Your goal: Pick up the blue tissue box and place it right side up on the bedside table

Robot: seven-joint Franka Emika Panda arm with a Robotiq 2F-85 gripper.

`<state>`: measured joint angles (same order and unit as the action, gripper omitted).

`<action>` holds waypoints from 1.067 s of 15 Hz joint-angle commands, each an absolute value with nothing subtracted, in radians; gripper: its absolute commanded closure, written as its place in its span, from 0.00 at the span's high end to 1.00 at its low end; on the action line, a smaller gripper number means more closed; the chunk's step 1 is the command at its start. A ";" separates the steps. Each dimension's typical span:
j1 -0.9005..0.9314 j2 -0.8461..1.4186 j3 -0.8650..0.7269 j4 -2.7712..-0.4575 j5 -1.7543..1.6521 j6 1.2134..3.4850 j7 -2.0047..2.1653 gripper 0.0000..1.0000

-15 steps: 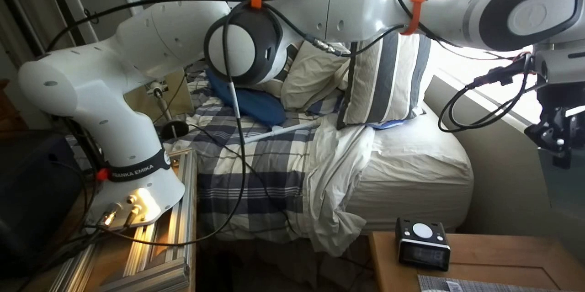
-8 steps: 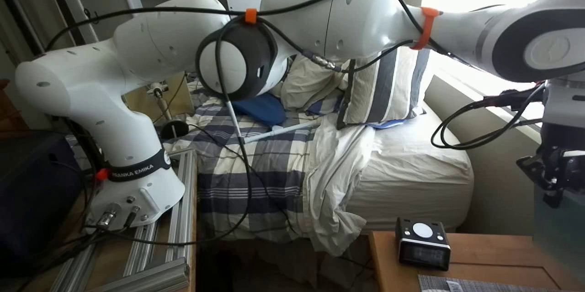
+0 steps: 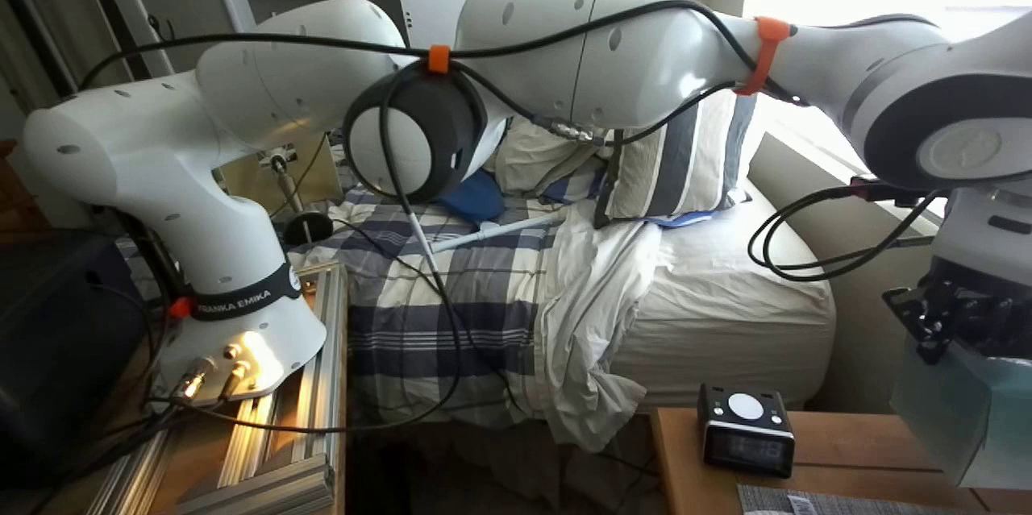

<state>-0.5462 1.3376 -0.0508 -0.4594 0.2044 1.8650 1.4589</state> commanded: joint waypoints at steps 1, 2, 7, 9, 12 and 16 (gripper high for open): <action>-0.567 1.391 -0.036 -0.421 0.222 1.863 1.449 0.01; -0.567 1.402 -0.039 -0.419 0.219 1.867 1.444 0.01; -0.575 1.418 -0.029 -0.416 0.226 1.856 1.425 0.38; -0.575 1.389 -0.013 -0.435 0.235 1.859 1.400 0.52; -0.564 1.327 -0.010 -0.459 0.223 1.850 1.354 0.73; -0.543 1.232 0.000 -0.465 0.208 1.768 1.200 1.00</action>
<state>-0.5531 1.3094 -0.0141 -0.4408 0.2096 1.8524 1.3205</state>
